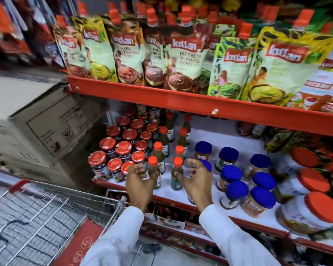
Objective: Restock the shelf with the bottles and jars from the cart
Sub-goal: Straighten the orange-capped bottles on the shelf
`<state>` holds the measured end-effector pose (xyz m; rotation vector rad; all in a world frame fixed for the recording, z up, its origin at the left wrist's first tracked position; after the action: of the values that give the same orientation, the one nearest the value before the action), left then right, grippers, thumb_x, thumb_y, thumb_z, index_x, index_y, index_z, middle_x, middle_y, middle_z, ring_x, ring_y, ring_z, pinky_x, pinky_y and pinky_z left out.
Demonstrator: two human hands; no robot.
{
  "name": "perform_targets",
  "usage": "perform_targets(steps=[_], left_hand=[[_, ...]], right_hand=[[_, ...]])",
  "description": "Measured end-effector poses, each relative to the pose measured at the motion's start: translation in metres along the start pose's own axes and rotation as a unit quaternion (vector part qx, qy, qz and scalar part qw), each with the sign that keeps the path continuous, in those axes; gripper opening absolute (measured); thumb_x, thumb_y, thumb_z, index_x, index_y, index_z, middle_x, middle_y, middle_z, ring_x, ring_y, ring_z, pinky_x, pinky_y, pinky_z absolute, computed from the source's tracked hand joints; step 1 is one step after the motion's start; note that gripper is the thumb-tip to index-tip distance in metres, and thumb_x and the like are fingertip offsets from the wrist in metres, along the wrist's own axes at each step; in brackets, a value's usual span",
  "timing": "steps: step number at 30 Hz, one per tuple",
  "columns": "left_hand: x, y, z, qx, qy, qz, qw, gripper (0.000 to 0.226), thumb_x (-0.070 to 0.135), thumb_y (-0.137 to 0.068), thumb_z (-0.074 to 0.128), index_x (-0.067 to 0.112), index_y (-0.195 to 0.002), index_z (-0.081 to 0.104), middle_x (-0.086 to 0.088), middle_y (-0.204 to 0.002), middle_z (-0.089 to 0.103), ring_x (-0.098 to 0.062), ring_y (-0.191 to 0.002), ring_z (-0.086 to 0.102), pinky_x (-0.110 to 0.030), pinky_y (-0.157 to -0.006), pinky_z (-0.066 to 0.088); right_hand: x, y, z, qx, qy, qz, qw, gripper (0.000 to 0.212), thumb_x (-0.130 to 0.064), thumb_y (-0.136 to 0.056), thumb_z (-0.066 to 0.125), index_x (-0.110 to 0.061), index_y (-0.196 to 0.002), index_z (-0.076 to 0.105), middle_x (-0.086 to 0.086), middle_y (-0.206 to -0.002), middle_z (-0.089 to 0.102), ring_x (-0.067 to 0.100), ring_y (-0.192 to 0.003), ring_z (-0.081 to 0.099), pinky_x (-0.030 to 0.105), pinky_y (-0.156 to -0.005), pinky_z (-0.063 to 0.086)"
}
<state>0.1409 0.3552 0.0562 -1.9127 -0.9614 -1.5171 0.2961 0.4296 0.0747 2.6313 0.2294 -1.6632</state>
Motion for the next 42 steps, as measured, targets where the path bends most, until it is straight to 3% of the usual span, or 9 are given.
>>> perform_targets(steps=[3,7,10,17,23,28,32,36,42], left_hand=[[-0.004,-0.013,0.007,-0.012,-0.056,0.024,0.998,0.038,0.027,-0.066,0.087,0.021,-0.087,0.057,-0.011,-0.086,0.07,-0.029,-0.082,0.066,-0.041,-0.077,0.055],[0.001,-0.022,0.009,-0.042,-0.07,0.029,0.996,0.031,0.023,-0.068,0.086,0.014,-0.086,0.063,-0.005,-0.084,0.073,-0.024,-0.081,0.067,-0.028,-0.071,0.045],[0.001,-0.027,0.005,-0.067,-0.082,0.046,0.993,0.027,0.029,-0.068,0.085,0.016,-0.088,0.071,0.0,-0.084,0.076,-0.02,-0.081,0.071,-0.034,-0.074,0.055],[0.001,-0.036,-0.001,-0.139,-0.106,0.065,0.983,0.032,0.033,-0.065,0.082,0.023,-0.096,0.075,0.008,-0.09,0.079,-0.013,-0.086,0.073,-0.039,-0.084,0.06],[0.009,-0.038,-0.002,-0.183,-0.114,0.078,0.974,0.025,0.014,-0.075,0.08,0.018,-0.099,0.075,0.002,-0.093,0.078,-0.016,-0.088,0.072,-0.038,-0.087,0.059],[0.012,-0.043,-0.004,-0.197,-0.123,0.064,0.97,0.028,0.013,-0.077,0.078,0.015,-0.105,0.073,0.0,-0.098,0.078,-0.018,-0.094,0.071,-0.038,-0.09,0.057],[0.011,-0.04,-0.006,-0.198,-0.12,0.06,0.971,0.033,0.017,-0.071,0.079,0.021,-0.103,0.074,0.006,-0.097,0.078,-0.017,-0.095,0.071,-0.041,-0.091,0.057],[0.006,-0.036,-0.005,-0.186,-0.106,0.05,0.976,0.037,0.03,-0.061,0.084,0.031,-0.096,0.073,0.011,-0.093,0.078,-0.015,-0.094,0.071,-0.042,-0.09,0.057],[0.009,-0.028,-0.002,-0.14,-0.097,0.092,0.981,0.025,0.019,-0.069,0.086,0.016,-0.091,0.074,0.002,-0.084,0.077,-0.016,-0.079,0.07,-0.031,-0.077,0.057]], right_hand=[[-0.005,-0.006,0.016,0.028,0.019,0.012,0.999,0.048,-0.025,-0.063,0.086,-0.015,-0.103,0.063,0.001,-0.102,0.069,0.02,-0.094,0.064,0.036,-0.082,0.055],[-0.008,-0.011,0.026,0.034,0.026,0.032,0.999,0.036,-0.026,-0.065,0.085,-0.015,-0.092,0.064,0.002,-0.094,0.072,0.018,-0.087,0.066,0.028,-0.075,0.054],[-0.007,-0.009,0.027,0.04,0.017,0.031,0.999,0.024,-0.024,-0.069,0.082,-0.018,-0.086,0.066,0.001,-0.086,0.074,0.014,-0.08,0.069,0.033,-0.074,0.059],[-0.007,0.003,0.021,0.009,0.018,0.031,0.999,0.027,-0.016,-0.07,0.083,-0.016,-0.094,0.07,-0.004,-0.083,0.075,0.004,-0.076,0.068,0.019,-0.07,0.055],[-0.005,0.009,0.017,-0.007,0.033,0.021,0.999,0.029,-0.014,-0.073,0.081,-0.02,-0.099,0.069,-0.008,-0.086,0.072,-0.002,-0.079,0.065,0.002,-0.065,0.047],[-0.005,0.006,0.016,-0.041,0.023,0.031,0.998,0.038,-0.007,-0.076,0.076,-0.021,-0.109,0.066,-0.005,-0.1,0.073,0.009,-0.094,0.067,0.028,-0.091,0.055],[0.003,0.011,0.018,-0.032,0.016,0.037,0.999,0.049,-0.01,-0.071,0.08,-0.025,-0.115,0.065,-0.004,-0.11,0.073,0.014,-0.104,0.067,0.033,-0.096,0.053],[0.007,0.021,0.018,0.01,0.022,0.029,0.999,0.045,-0.023,-0.067,0.086,-0.023,-0.108,0.068,-0.006,-0.104,0.073,0.013,-0.097,0.066,0.026,-0.089,0.052],[0.003,0.022,0.021,0.054,0.021,0.043,0.997,0.034,-0.028,-0.063,0.088,-0.022,-0.093,0.071,-0.009,-0.086,0.075,0.005,-0.075,0.067,0.028,-0.072,0.058]])
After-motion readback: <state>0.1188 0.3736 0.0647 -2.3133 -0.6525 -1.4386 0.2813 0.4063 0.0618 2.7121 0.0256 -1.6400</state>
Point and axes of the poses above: each hand's wrist, its own y-axis away from the middle knuckle, its own z-axis out of the palm, x = y × z, the point moved 1 cm from there along -y, towards the middle knuckle
